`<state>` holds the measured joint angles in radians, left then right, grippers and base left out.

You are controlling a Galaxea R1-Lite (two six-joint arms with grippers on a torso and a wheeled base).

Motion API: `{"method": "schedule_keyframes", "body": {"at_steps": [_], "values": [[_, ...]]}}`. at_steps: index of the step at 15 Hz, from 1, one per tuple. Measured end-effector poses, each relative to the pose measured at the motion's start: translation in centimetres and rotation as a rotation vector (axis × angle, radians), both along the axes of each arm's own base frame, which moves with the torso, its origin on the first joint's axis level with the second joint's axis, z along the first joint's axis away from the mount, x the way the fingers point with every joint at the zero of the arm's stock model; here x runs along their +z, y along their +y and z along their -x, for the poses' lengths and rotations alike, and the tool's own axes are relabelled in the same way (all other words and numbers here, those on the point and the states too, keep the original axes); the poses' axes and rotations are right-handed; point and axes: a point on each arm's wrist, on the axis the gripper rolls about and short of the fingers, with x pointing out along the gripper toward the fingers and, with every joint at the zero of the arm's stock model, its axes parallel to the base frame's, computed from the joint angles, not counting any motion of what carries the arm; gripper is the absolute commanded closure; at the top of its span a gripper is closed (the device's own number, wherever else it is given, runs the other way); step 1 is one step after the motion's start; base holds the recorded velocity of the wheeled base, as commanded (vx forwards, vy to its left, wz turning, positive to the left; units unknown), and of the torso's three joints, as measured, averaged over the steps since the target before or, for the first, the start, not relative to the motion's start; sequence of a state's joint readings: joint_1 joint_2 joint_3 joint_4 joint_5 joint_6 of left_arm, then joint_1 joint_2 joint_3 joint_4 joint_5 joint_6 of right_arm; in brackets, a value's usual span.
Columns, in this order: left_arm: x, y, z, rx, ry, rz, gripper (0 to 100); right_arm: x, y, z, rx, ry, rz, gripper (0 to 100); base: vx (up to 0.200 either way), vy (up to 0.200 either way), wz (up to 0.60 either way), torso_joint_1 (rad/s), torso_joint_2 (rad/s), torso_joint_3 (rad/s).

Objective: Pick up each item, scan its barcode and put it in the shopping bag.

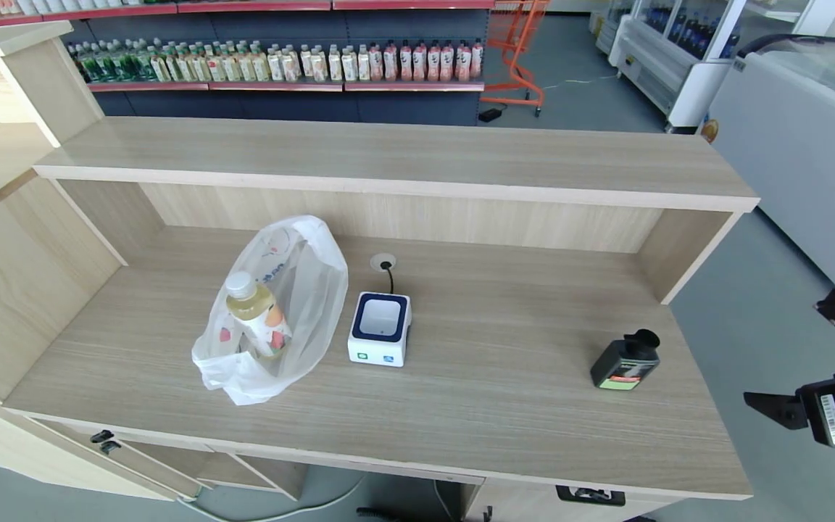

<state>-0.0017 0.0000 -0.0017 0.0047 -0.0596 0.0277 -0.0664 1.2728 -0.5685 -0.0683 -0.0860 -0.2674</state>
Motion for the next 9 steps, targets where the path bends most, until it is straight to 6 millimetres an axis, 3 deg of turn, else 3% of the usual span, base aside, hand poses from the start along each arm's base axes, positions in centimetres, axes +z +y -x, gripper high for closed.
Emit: {"method": "schedule_keyframes", "body": {"at_steps": [9], "values": [[0.0,0.0,0.0,0.000,0.000,0.000,0,-2.0,-0.4,-2.0,0.172,0.152,0.227,0,0.000,0.000,0.00,0.000,0.00,0.000]]}}
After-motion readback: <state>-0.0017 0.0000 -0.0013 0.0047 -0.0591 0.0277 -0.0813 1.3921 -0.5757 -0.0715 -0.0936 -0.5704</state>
